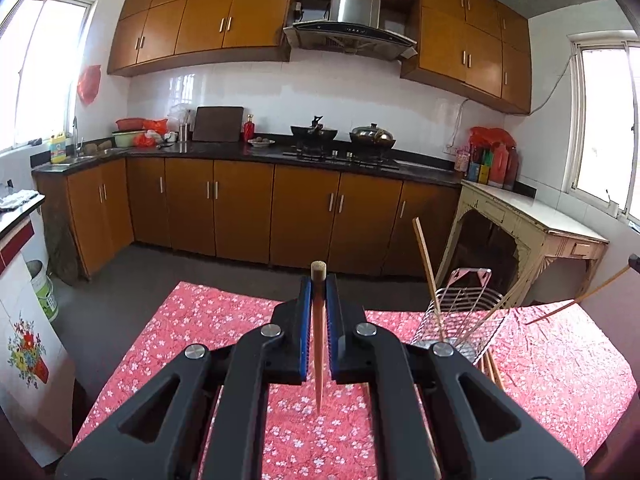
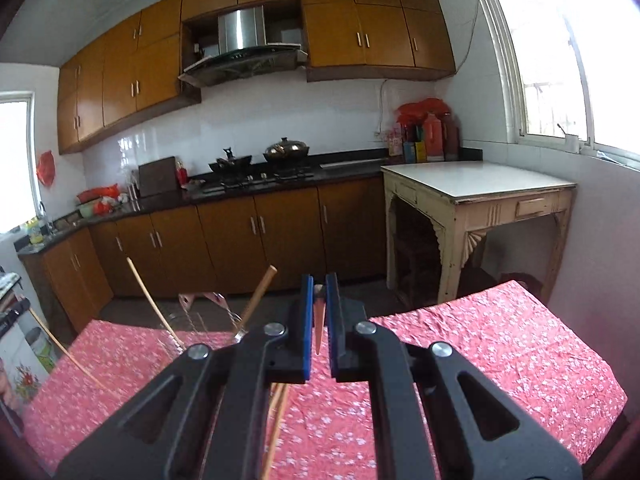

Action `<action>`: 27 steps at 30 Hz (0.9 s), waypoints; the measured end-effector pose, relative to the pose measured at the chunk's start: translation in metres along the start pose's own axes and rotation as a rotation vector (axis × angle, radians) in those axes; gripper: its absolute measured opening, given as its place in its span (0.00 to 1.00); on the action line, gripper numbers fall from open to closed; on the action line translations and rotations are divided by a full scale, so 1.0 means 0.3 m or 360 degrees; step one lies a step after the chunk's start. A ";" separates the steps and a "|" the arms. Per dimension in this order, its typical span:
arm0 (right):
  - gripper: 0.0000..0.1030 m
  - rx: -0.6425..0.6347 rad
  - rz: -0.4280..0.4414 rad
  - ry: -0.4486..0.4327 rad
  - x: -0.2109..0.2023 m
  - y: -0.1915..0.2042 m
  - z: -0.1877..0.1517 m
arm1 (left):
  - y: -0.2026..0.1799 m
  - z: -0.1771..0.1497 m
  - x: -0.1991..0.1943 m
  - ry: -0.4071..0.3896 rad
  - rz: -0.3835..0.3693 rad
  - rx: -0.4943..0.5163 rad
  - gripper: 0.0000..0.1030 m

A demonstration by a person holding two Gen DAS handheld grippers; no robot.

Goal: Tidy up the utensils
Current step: 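Lift both held chopsticks and carry them over the wire holder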

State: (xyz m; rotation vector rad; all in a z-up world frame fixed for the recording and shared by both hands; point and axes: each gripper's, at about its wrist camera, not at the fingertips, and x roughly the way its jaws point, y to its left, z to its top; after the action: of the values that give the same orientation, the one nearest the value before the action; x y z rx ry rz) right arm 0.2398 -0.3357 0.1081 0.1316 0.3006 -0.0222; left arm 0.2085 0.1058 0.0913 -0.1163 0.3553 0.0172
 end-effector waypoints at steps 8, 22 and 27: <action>0.07 -0.0049 0.0178 -0.0102 -0.122 0.101 0.196 | -0.100 0.167 -0.069 -0.0139 -0.0124 0.0023 0.07; 0.07 -0.0179 0.0382 0.0063 -0.023 0.302 0.343 | -0.376 0.360 -0.011 -0.0375 -0.0256 0.0010 0.07; 0.07 -0.0170 0.0386 0.0251 0.145 0.344 0.321 | -0.422 0.355 0.114 -0.0272 -0.0300 -0.0073 0.07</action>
State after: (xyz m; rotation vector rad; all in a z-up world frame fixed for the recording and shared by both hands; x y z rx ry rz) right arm 0.3139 -0.2464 0.1994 0.0628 0.4407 0.2451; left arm 0.2821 -0.0077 0.1926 -0.1918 0.1719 -0.1501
